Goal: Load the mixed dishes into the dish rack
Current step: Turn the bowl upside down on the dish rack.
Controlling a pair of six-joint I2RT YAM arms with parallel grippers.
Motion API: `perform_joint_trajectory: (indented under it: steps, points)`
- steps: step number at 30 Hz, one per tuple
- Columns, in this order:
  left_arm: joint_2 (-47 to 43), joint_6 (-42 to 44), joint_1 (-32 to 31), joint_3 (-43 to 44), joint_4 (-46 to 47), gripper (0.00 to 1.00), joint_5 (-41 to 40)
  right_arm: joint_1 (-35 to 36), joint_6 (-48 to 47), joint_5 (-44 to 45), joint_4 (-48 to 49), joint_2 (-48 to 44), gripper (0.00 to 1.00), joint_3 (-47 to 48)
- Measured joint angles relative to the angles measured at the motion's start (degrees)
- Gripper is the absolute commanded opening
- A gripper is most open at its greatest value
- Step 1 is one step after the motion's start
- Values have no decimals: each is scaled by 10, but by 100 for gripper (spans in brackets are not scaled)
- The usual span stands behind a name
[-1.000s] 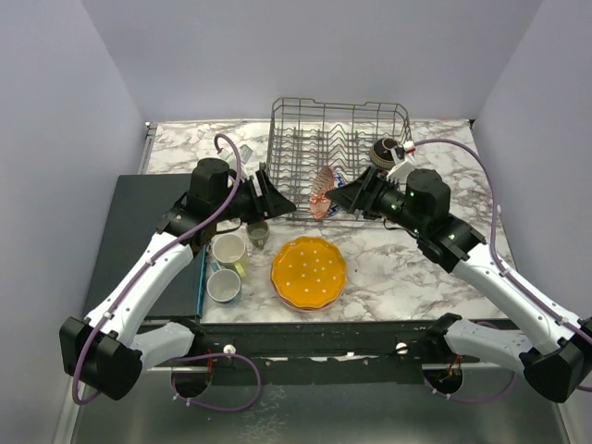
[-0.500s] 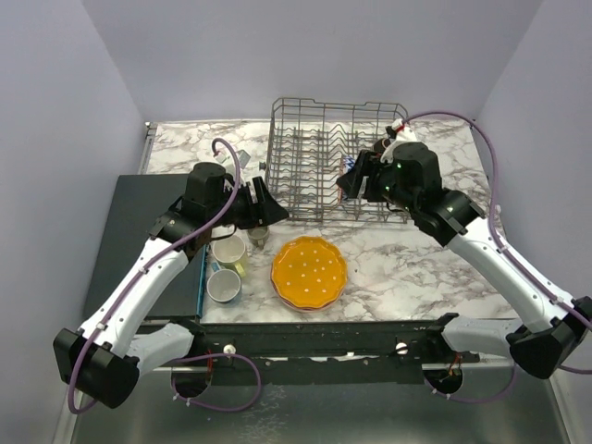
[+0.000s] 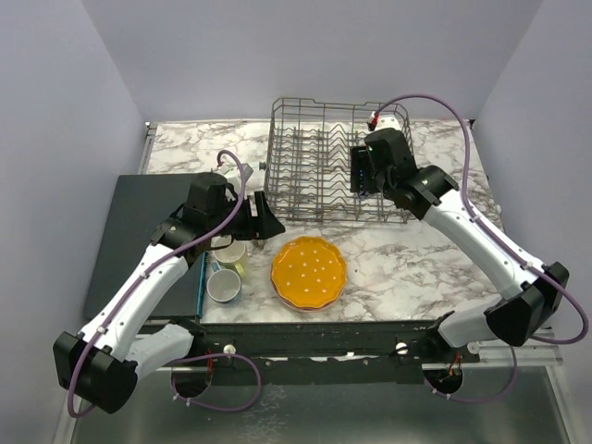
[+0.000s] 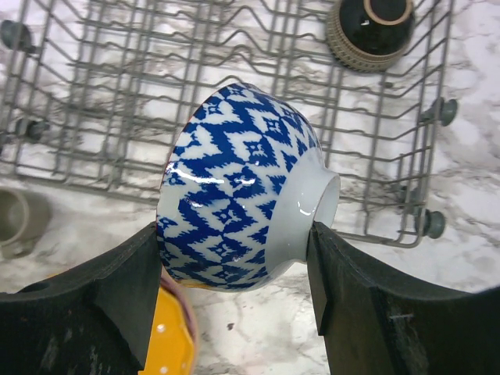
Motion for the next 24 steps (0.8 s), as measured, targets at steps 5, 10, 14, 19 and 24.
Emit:
perform_joint_trajectory:
  steps: [5,10,14,19,24]
  points:
    - [-17,17,0,-15,-2,71,4,0,-27,56,-18,53,36,35]
    - [-18,28,0,-32,-2,71,4,0,-59,101,-23,107,36,59]
    - [-20,32,0,-45,-3,71,4,-1,-83,132,-30,154,35,73]
    - [-36,34,0,-46,-6,71,0,-5,-105,160,-35,210,35,92]
    - [-52,37,0,-46,-7,71,-15,-16,-125,176,-36,257,35,109]
